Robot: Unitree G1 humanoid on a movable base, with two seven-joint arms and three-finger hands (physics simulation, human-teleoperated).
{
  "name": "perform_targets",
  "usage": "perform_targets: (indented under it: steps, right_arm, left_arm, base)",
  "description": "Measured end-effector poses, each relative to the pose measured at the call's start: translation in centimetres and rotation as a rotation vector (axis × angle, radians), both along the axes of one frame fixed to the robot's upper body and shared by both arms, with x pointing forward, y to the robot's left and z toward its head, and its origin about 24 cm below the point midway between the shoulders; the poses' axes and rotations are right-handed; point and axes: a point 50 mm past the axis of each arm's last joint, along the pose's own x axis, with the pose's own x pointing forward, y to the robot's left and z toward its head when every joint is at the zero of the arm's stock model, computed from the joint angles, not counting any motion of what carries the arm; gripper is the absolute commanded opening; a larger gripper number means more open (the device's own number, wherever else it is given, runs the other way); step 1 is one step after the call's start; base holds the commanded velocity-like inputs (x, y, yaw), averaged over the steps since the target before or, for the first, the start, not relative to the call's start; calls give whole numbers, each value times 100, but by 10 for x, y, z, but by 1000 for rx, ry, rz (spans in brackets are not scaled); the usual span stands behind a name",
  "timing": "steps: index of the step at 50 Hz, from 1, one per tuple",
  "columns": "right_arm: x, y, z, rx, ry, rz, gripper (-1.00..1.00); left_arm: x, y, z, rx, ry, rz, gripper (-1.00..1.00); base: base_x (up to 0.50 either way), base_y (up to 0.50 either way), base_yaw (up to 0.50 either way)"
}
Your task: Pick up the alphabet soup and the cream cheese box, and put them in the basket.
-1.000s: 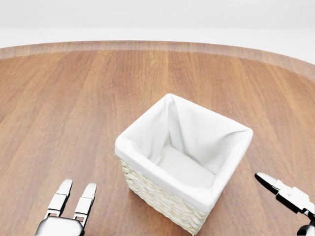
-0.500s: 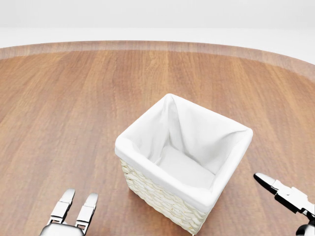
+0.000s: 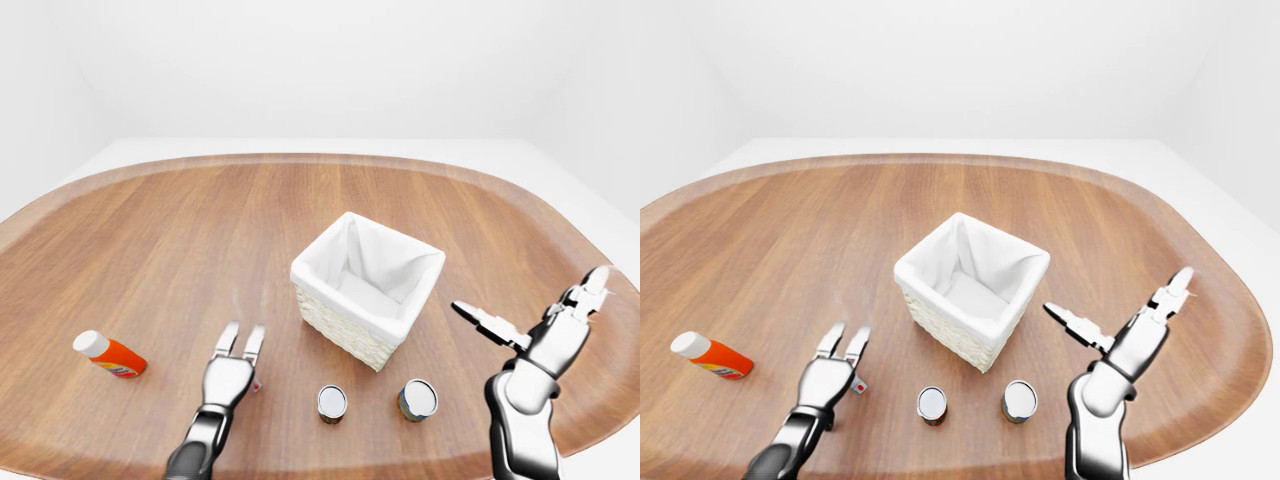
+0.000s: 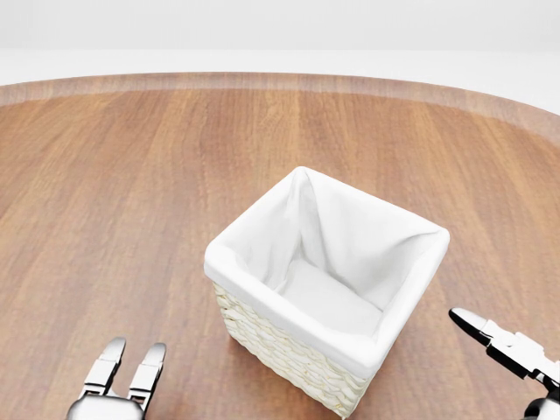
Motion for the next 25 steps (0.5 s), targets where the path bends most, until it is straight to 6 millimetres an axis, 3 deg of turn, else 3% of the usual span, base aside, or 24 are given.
perform_targets:
  steps: [25]
  right_arm:
    - [0, 0, -1, -5, 3, 1, 100]
  left_arm:
    - [19, 8, -10, 17, 95, 33, 100]
  base:
    - [0, 0, 0]
